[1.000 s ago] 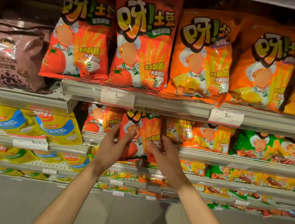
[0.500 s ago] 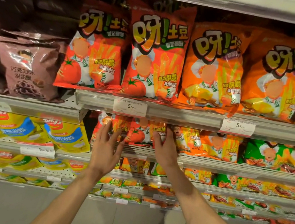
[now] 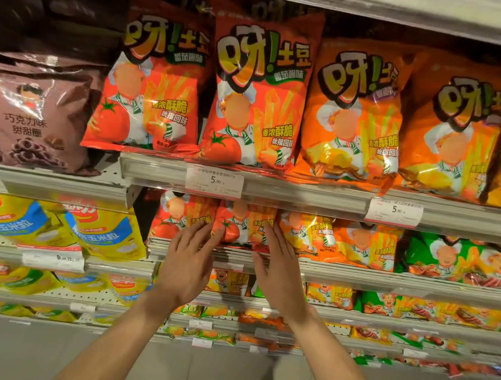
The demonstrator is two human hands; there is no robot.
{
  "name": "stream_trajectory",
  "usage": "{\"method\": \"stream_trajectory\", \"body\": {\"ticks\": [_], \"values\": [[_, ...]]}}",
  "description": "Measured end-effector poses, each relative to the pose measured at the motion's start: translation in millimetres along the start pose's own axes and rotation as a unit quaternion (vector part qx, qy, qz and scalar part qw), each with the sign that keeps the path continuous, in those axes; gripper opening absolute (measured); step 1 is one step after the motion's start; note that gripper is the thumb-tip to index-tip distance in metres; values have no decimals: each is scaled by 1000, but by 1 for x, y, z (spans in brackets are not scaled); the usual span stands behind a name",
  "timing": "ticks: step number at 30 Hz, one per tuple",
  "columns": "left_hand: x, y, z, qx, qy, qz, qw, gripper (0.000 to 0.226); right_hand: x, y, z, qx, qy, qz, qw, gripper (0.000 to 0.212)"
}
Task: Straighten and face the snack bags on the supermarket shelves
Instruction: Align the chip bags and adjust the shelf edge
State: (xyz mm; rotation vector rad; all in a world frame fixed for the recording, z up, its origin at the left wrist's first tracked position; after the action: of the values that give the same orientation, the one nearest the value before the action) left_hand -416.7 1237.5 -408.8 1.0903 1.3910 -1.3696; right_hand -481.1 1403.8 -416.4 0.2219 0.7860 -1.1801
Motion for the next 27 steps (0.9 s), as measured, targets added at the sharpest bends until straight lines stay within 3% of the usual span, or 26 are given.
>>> {"method": "stream_trajectory", "body": {"ticks": [7, 10, 13, 18, 23, 27], "values": [[2, 1, -2, -11, 17, 12, 1000, 66, 2, -6, -14, 15, 15, 47, 999, 66], [3, -1, 4, -35, 82, 26, 996, 63, 3, -6, -16, 48, -47, 58, 996, 66], [-5, -5, 14, -78, 168, 21, 982, 53, -12, -6, -14, 95, -118, 30, 988, 52], [-16, 10, 26, -172, 334, -6, 927, 45, -42, 26, -17, 174, -321, -26, 931, 22], [-22, 36, 12, -212, 472, -21, 856, 22, -81, 79, -31, 216, -339, -101, 910, 16], [-16, 60, -12, -247, 535, -25, 807, 26, -111, 120, -43, 225, -353, -150, 896, 11]]}}
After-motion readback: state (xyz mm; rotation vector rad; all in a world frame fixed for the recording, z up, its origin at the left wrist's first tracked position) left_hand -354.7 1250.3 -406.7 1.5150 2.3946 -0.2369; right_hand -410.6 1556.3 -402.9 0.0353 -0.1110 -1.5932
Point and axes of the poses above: each hand's wrist, its own y-axis away from the middle knuckle, its own x-axis out of the palm, z = x × y, the point moved 10 cm from there along -y, towards the middle knuckle, and after that the axes turned 14 degrees about -y, right-handed, at the moved point
